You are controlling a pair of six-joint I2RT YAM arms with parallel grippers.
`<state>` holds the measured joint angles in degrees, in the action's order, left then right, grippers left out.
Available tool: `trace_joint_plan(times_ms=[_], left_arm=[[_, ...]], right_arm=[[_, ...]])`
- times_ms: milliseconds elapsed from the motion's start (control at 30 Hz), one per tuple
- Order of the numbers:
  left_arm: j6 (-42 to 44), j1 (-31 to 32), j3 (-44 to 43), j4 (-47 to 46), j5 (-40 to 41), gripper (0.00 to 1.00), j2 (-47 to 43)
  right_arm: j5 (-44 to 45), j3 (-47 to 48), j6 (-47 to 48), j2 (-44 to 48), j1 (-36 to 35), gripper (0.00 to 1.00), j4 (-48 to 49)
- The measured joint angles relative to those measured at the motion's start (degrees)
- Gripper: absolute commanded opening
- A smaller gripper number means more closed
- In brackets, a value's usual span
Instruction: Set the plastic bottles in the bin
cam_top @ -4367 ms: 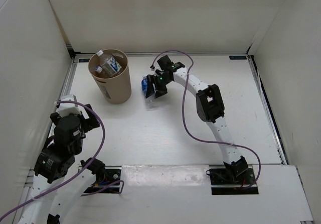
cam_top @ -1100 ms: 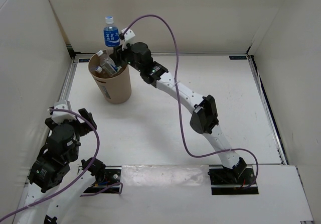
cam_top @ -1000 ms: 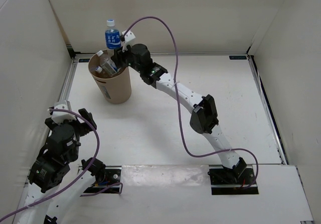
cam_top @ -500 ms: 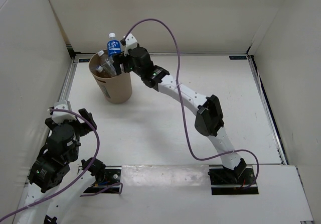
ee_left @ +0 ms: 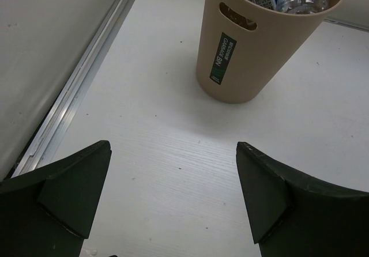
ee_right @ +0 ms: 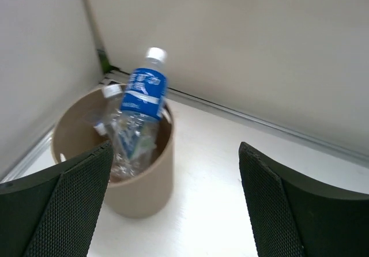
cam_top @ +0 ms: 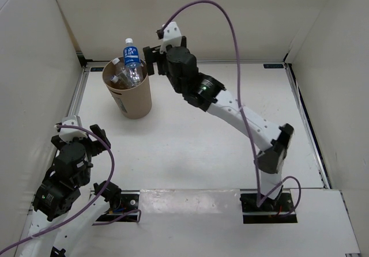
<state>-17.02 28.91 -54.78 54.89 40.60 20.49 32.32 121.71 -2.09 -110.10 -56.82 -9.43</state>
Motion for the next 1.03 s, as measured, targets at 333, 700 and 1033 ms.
trace_joint_plan(times_ms=[333,700,1033], left_arm=[[0.0,0.0,0.0,0.4,0.3,1.0,1.9],[0.9,0.0,2.0,-1.6,-0.1,1.0,3.0],[5.4,1.0,10.1,-8.7,-7.7,1.0,1.6]], right_arm=[[8.9,-23.8,-5.2,26.6,-1.1,0.9,-21.0],[9.7,-50.4,-17.6,56.7,-1.0,0.9,-37.8],[7.8,-53.8,-21.9,69.7,6.4,0.9,-44.1]])
